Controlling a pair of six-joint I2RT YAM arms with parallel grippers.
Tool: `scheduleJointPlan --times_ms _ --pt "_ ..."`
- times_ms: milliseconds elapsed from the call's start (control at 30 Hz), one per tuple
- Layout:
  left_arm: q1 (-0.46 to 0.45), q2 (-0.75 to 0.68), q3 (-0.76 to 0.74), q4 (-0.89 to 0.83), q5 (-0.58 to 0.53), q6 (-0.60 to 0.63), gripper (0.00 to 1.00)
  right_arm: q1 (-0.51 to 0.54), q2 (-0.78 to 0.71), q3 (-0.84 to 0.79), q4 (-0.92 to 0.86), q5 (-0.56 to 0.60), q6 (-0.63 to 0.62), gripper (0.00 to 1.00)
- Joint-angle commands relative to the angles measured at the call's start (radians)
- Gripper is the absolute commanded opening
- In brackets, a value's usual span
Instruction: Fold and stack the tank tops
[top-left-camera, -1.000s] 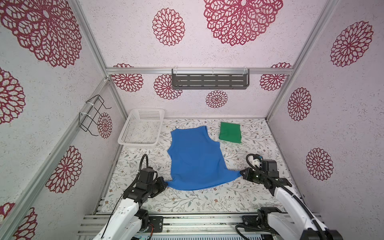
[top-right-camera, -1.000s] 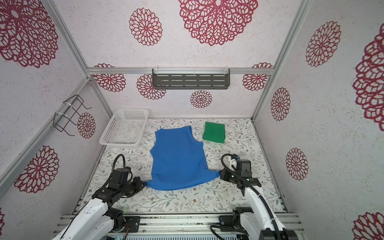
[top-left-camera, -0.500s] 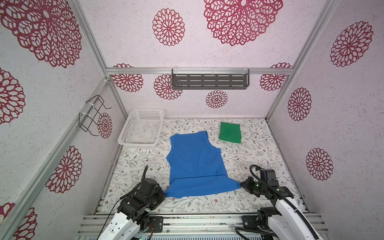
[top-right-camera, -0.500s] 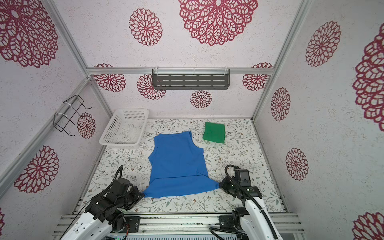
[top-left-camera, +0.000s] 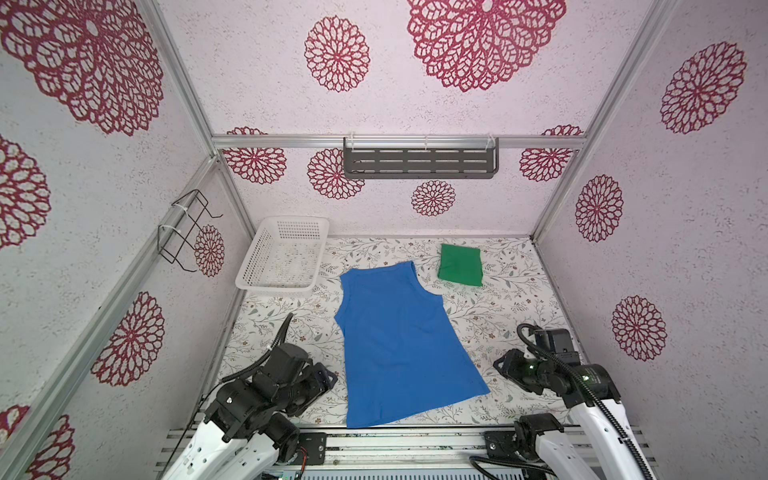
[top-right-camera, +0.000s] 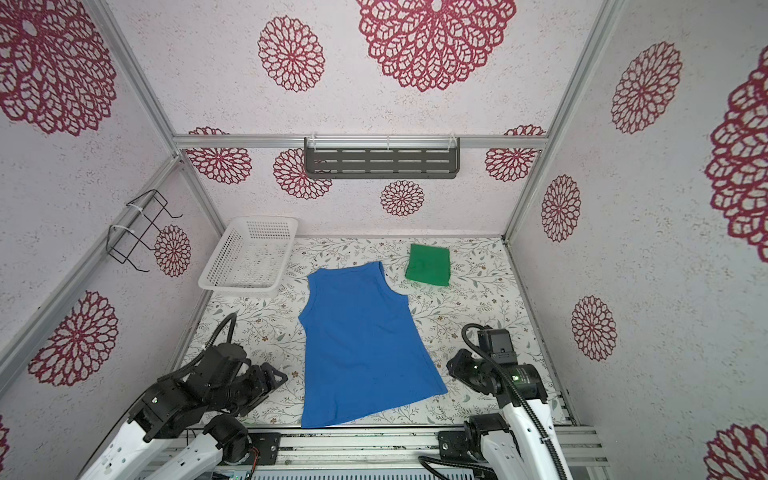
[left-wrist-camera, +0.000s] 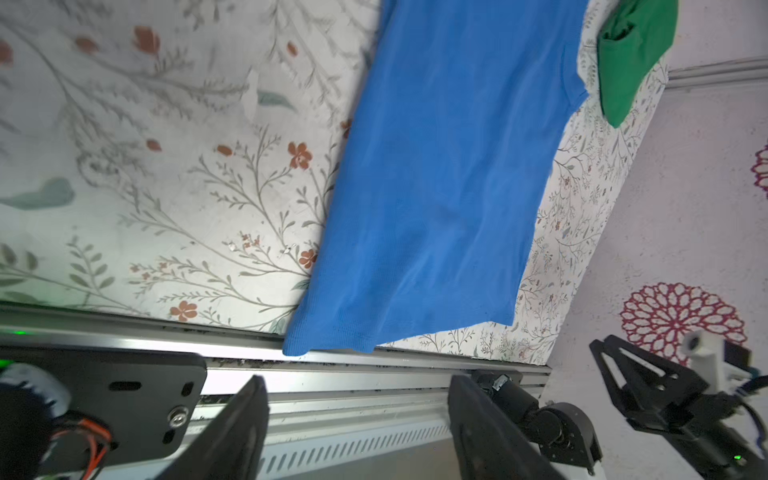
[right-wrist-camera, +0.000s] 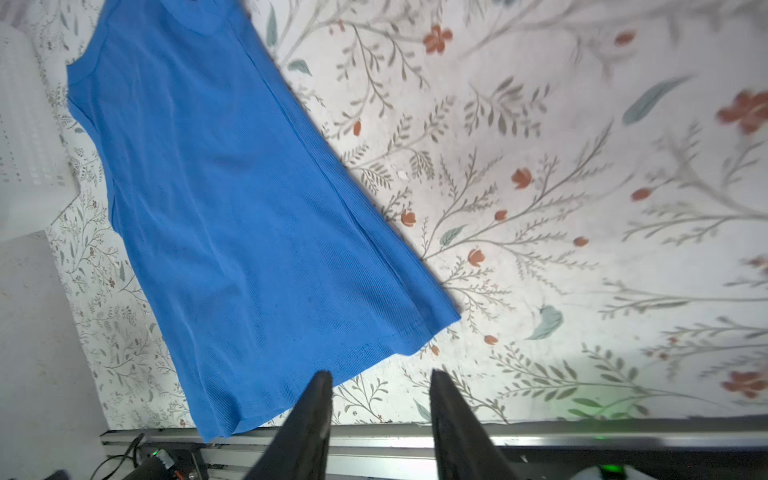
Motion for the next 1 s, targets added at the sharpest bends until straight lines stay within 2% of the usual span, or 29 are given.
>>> scheduleJointPlan --times_ms 0,67,233,333,433,533,667,767,967 --pt "-0.001 0.206 0.085 0.088 -0.066 0.211 0.71 0.033 0.071 0.086 -0.021 0.129 -0.042 0.45" --pt "0.008 0.379 0.139 0.221 -0.056 0.313 0.67 0.098 0.109 0.094 0.038 0.158 -0.001 0.45" --pt "0.103 0.834 0.349 0.459 -0.012 0.495 0.51 0.386 0.186 0.001 0.282 0.26 0.194 0.45" --pt "0.156 1.056 0.509 0.498 -0.002 0.551 0.45 0.519 0.254 -0.072 0.424 0.327 0.274 0.45" --pt "0.192 1.24 0.673 0.478 0.002 0.598 0.42 0.586 0.344 -0.112 0.543 0.362 0.3 0.44" --pt "0.21 1.4 0.795 0.449 -0.005 0.63 0.4 0.609 0.439 -0.125 0.621 0.385 0.295 0.44" --pt "0.224 1.512 0.848 0.449 -0.027 0.613 0.38 0.615 0.524 -0.147 0.661 0.43 0.288 0.41" --pt "0.255 1.582 0.842 0.482 0.036 0.548 0.36 0.614 0.57 -0.187 0.72 0.423 0.299 0.4" --pt "0.29 1.575 0.714 0.578 -0.019 0.495 0.31 0.568 0.649 -0.2 0.719 0.454 0.256 0.39"
